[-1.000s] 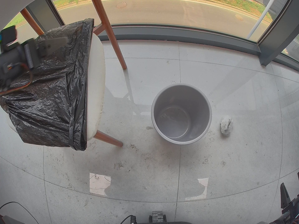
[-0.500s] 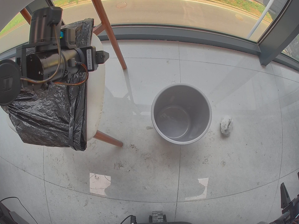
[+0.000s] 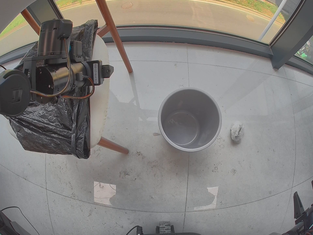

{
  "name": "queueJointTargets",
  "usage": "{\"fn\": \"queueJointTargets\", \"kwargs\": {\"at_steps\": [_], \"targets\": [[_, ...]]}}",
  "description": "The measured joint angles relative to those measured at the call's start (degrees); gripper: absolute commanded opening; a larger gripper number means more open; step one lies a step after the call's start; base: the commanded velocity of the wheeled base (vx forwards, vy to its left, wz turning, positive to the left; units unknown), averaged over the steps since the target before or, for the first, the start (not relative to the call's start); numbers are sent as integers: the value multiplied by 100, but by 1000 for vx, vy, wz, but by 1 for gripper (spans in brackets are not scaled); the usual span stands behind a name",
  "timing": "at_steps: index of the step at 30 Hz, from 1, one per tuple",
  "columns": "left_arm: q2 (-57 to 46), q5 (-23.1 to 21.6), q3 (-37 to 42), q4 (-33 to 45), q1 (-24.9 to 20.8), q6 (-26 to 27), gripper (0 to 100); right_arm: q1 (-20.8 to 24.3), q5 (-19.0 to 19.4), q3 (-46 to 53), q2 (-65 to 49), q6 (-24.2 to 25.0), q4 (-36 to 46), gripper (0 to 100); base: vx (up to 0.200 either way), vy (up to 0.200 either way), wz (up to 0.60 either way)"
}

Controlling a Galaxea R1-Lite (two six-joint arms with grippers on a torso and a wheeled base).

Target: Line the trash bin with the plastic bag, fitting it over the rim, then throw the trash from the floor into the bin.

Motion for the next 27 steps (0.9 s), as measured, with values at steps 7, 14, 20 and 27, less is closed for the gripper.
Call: {"fn": "queueJointTargets", "kwargs": {"at_steps": [7, 14, 20, 27], "targets": [[-34, 11, 282, -102, 80, -79, 0, 0, -11, 0, 0, 0, 0, 100, 0, 0, 0], [-102, -72, 210, 7, 138, -115, 0, -2, -11, 0, 0, 10, -2, 100, 0, 0, 0], [-345, -127, 234, 249, 133, -466, 0, 0, -11, 0, 0, 13, 0, 100, 0, 0, 0], [-1029, -1241, 577, 464, 267, -1232, 0, 0, -11, 0, 0, 11, 0, 100, 0, 0, 0]]}}
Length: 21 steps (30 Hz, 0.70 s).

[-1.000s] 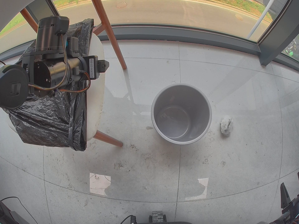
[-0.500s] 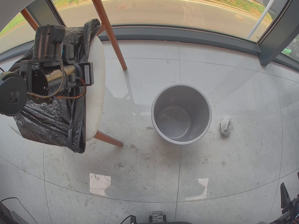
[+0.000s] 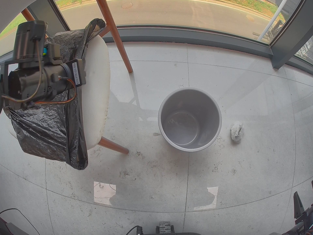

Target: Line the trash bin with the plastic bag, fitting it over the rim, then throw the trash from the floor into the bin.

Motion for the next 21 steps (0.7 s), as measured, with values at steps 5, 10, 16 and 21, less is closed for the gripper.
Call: {"fn": "queueJointTargets", "kwargs": {"at_steps": [5, 10, 16, 21], "targets": [[-545, -1805, 644, -69, 533, -380, 0, 0, 0, 0, 0, -1, 0, 100, 0, 0, 0], [-1003, -3078, 1476, -638, 1395, -607, 0, 0, 2, 0, 0, -4, 0, 100, 0, 0, 0], [-1325, -4536, 2204, -1996, 2061, -1234, 0, 0, 7, -2, 0, -11, 0, 100, 0, 0, 0], [-1464, -4985, 2601, -2651, 2326, -2091, 0, 0, 10, -2, 0, -17, 0, 100, 0, 0, 0]]}}
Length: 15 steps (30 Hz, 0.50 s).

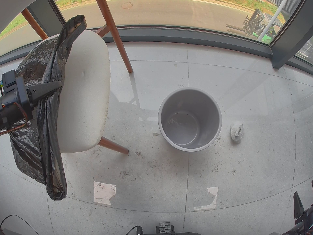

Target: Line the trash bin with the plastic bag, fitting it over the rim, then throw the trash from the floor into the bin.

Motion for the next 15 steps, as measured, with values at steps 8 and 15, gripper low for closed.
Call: {"fn": "queueJointTargets", "kwargs": {"at_steps": [8, 15], "targets": [[-99, -100, 166, -449, 71, -657, 0, 0, 1, 2, 0, 0, 0, 100, 0, -75, 0], [-121, -602, 177, -734, 55, -923, 0, 0, 1, 2, 0, 0, 0, 100, 0, -200, 0]]}}
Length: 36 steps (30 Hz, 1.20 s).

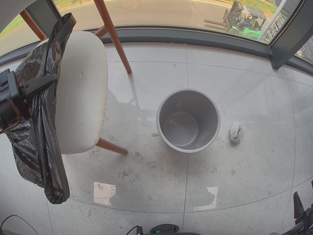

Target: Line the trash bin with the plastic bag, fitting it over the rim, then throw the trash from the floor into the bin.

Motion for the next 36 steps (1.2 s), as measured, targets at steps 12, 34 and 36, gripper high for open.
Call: {"fn": "queueJointTargets", "kwargs": {"at_steps": [12, 34, 36], "targets": [[-122, -261, -2, -150, -963, -139, 0, 0, 0, -2, 0, 6, -2, 100, 0, -200, 0], [970, -581, -719, -1798, -2281, -196, 0, 0, -1, -2, 0, 9, -2, 100, 0, -73, 0], [1064, -573, -745, -1813, -2388, -218, 0, -2, 0, -2, 0, 9, -4, 100, 0, 0, 0]]}}
